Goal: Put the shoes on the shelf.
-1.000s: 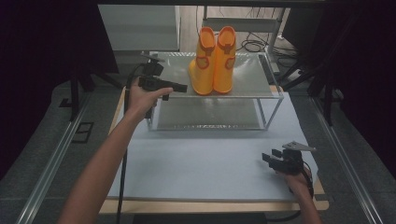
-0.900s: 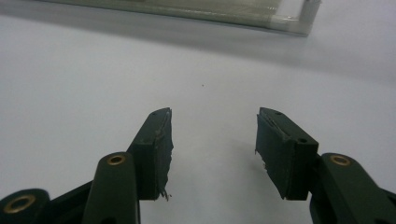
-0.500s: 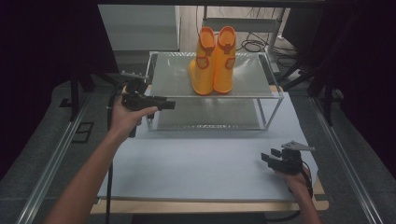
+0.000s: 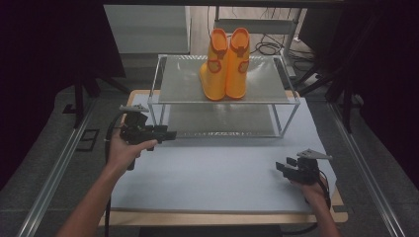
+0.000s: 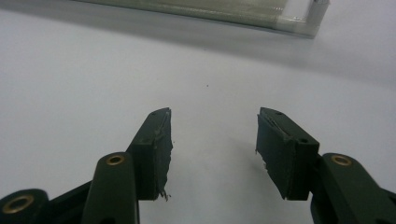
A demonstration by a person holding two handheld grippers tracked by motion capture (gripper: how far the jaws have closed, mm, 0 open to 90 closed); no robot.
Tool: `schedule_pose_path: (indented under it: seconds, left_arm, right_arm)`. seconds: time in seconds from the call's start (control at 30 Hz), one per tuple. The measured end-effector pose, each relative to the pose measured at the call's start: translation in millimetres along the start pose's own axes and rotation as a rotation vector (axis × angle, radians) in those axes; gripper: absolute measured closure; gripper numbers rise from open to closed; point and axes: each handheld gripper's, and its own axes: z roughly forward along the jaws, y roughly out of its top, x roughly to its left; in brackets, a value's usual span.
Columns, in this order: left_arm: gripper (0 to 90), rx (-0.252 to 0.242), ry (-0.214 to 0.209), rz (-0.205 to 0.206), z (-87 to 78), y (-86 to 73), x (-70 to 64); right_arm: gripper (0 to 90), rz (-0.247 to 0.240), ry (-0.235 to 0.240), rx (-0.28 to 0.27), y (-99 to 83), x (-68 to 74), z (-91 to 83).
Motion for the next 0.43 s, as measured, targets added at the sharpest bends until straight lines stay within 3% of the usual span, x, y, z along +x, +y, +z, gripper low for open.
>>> schedule_pose_path:
  seconds: [0.17, 0.43]
  left_arm:
    - [44.4, 0.023, 0.009, -0.016, 9.3, -16.7, 7.0]
    - [44.3, 0.019, 0.013, -0.013, 8.9, -13.0, 6.0]
  right_arm:
    - [45.4, -0.004, -0.001, -0.008, 0.0, 0.2, 0.1]
    - [45.1, -0.007, -0.006, -0.017, 1.7, 0.3, -1.0]
